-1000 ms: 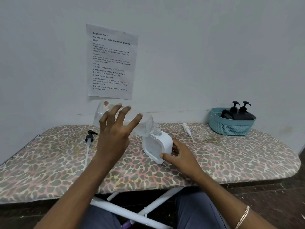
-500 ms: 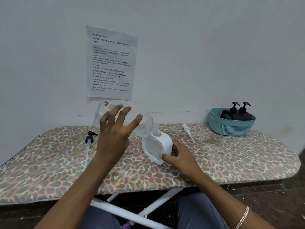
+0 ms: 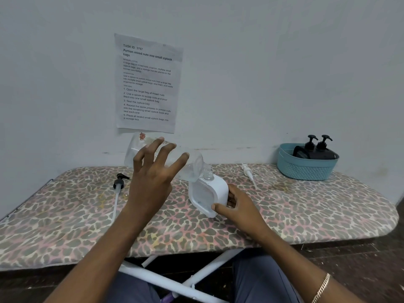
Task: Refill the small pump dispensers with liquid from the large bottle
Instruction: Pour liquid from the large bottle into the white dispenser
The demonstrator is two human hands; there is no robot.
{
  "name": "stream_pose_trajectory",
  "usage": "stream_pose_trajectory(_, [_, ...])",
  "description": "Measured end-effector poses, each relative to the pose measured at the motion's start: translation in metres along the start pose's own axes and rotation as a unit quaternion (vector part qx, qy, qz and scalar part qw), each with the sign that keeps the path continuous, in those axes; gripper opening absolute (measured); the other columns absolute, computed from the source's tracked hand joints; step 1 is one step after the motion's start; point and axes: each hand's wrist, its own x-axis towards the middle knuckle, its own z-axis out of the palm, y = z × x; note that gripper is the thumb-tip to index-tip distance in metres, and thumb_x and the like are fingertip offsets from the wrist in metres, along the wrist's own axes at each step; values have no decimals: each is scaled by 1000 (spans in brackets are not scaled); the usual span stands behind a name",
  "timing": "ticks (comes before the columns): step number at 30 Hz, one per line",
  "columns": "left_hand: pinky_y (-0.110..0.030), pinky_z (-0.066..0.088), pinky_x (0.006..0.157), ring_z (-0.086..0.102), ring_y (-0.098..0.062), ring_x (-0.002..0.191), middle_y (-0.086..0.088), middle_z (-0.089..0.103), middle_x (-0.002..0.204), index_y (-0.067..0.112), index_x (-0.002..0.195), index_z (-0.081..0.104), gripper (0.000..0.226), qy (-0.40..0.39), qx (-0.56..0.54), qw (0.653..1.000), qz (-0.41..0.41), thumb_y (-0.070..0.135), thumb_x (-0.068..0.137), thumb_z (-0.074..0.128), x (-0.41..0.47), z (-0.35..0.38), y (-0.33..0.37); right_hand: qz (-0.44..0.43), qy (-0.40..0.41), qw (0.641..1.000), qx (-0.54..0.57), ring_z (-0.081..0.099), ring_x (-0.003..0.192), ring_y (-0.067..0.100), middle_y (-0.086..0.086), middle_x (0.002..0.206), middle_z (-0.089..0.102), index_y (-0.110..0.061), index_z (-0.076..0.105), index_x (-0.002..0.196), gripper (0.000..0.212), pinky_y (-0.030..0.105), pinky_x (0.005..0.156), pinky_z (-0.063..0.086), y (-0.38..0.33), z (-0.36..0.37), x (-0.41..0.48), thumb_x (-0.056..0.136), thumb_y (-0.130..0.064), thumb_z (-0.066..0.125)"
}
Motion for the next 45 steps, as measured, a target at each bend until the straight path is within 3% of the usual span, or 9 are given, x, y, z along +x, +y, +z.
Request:
stream_pose_trajectory(26, [-49,28,108,41,-36,140,-13,65,134,23,126,72,86,-26,6,998,56,-24,54,62,17,-5,-7,4,-5,1000,3,65,119,1,-18,132,67,-37,56,142,65,38,103,56,2,0,1,83,-39,83])
stream_pose_trajectory(45, [-48,27,110,43,-36,143,-13,64,136,22,124,68,74,0,47,984,170,-23,65,62,38,-9,-16,4,-5,1000,8,65,119,0,-18,131,68,-37,55,142,65,35,102,56,4,1,2,83,-39,83])
